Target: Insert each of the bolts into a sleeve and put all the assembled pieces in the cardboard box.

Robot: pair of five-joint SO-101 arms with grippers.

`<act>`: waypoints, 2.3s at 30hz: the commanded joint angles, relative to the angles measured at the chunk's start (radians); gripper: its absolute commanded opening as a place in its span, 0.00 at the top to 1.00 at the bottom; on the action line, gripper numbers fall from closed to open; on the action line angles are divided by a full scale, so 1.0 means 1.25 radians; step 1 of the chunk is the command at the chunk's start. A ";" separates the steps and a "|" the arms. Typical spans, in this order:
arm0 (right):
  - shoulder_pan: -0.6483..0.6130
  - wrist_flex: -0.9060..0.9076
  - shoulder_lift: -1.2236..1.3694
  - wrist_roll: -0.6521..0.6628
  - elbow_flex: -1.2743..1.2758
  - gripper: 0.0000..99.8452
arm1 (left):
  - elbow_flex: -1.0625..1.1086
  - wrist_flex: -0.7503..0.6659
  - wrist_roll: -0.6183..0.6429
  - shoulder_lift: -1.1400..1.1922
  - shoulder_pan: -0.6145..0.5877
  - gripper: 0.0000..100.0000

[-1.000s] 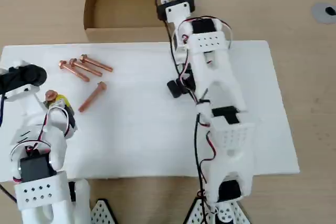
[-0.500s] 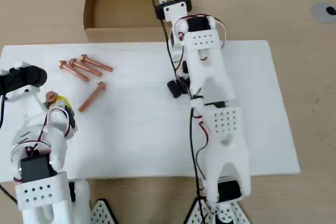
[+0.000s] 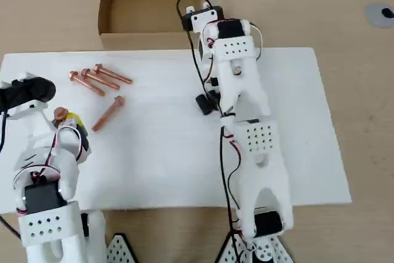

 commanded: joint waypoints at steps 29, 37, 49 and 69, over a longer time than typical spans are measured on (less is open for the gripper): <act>-0.012 -0.028 0.099 0.178 -0.074 0.86 | -0.009 -0.016 -0.005 -0.013 0.009 0.99; -0.017 -0.025 0.101 0.190 -0.165 0.86 | -0.009 -0.016 -0.005 -0.013 0.009 0.99; -0.037 -0.025 0.105 0.205 -0.161 0.86 | -0.009 -0.009 -0.005 -0.013 0.009 0.99; -0.033 -0.023 0.129 0.253 -0.137 0.98 | -0.075 0.041 -0.029 -0.014 0.007 0.99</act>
